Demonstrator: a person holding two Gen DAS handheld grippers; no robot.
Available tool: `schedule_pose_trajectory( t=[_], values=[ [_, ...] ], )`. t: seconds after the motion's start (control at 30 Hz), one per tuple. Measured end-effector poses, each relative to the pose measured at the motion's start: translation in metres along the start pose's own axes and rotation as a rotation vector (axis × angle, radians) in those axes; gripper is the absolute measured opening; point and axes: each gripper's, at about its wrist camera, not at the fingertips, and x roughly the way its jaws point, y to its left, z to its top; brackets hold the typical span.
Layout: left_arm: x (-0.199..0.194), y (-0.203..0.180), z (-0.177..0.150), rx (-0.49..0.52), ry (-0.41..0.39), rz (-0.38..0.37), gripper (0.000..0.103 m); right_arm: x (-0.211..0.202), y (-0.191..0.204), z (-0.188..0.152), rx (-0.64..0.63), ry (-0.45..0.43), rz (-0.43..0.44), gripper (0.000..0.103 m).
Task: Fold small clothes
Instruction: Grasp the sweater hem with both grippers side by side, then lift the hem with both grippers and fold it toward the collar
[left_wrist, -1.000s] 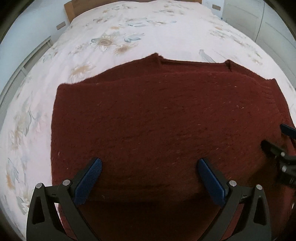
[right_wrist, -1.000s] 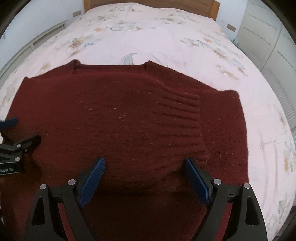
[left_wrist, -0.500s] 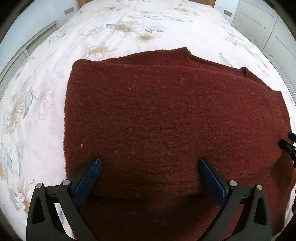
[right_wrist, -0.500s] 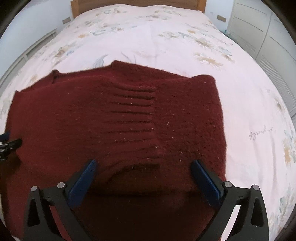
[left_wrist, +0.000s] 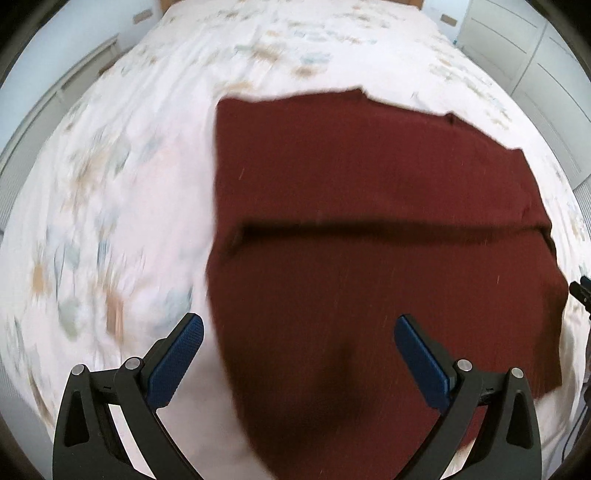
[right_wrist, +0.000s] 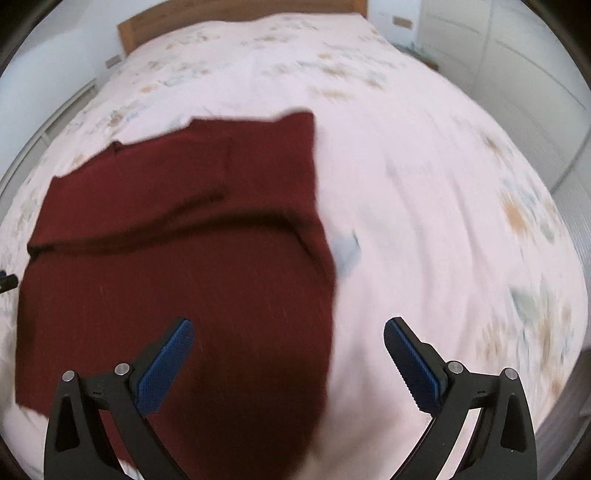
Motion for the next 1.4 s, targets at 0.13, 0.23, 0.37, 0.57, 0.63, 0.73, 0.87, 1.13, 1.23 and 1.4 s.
schedule_pose_trajectory(
  t=[0.13,0.23,0.37,0.57,0.63,0.73,0.87,1.13,1.23,1.4],
  values=[
    [0.003,0.002,-0.032,-0.002,0.052,0.025,0.102,0.005,-0.009,-0.034,0.033,0.066,0.020,0.102],
    [0.007,0.003,-0.056,-0.021,0.094,0.025,0.102,0.014,-0.010,-0.047,0.027,0.112,0.008,0.102],
    [0.020,0.005,-0.073,-0.040,0.150,0.007,0.101,0.021,-0.007,-0.061,0.030,0.157,0.045,0.102],
    [0.033,-0.018,-0.088,0.003,0.190,-0.058,0.091,0.024,0.003,-0.069,-0.011,0.184,0.059,0.102],
    [0.034,-0.028,-0.089,0.038,0.186,-0.054,0.085,0.025,0.008,-0.069,-0.024,0.194,0.065,0.099],
    [0.033,-0.037,-0.089,0.060,0.185,-0.066,0.067,0.023,0.012,-0.072,-0.042,0.207,0.072,0.086],
    [0.026,-0.041,-0.094,0.071,0.188,-0.088,0.045,0.017,0.014,-0.076,-0.054,0.233,0.092,0.062],
    [0.011,-0.046,-0.090,0.057,0.181,-0.162,0.010,-0.002,0.018,-0.066,-0.044,0.237,0.171,0.014],
    [-0.004,-0.047,-0.089,0.051,0.159,-0.178,0.010,-0.015,0.019,-0.057,-0.048,0.197,0.193,0.013],
    [-0.023,-0.039,-0.065,-0.007,0.112,-0.221,0.009,-0.039,0.013,-0.036,-0.031,0.110,0.251,0.013]
  ],
)
